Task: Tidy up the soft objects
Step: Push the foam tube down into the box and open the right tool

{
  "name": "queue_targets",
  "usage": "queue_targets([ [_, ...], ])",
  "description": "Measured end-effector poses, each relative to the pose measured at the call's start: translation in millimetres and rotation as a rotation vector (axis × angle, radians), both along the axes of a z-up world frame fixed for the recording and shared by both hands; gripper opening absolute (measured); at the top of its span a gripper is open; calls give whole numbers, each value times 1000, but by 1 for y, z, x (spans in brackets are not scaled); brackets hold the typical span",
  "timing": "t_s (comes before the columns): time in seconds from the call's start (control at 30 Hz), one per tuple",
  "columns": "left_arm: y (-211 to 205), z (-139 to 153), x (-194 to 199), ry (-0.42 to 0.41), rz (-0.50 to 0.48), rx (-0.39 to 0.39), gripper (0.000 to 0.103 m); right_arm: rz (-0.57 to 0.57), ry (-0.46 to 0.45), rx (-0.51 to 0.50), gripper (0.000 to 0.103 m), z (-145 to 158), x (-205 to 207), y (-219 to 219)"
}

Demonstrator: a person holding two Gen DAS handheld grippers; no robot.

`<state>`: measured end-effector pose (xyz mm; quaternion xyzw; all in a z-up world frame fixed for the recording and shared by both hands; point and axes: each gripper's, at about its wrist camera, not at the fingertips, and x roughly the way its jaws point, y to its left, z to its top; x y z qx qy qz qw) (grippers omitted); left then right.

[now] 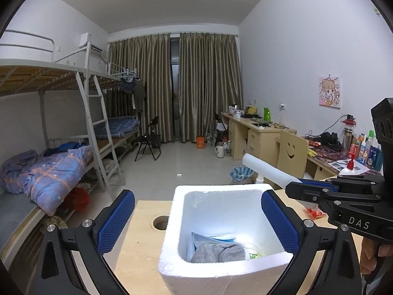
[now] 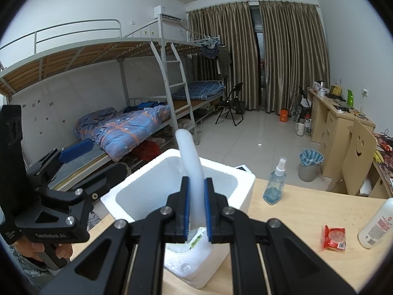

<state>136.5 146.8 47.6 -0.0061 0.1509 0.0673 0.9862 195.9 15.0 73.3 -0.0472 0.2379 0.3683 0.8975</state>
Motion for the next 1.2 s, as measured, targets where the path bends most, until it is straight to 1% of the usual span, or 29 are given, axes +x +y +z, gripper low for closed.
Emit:
queue_targets([
  [0.43,20,1,-25,-7,66,-1,103,39,6,-10,13,-2,-4,22],
  [0.7,34,2,-33,-13,102,-18,103,64,11,-22,13,-5,-5,38],
  [1.2,42,-3,-36,-5,112,-21,103,56,42,-48,13,-14,6,42],
])
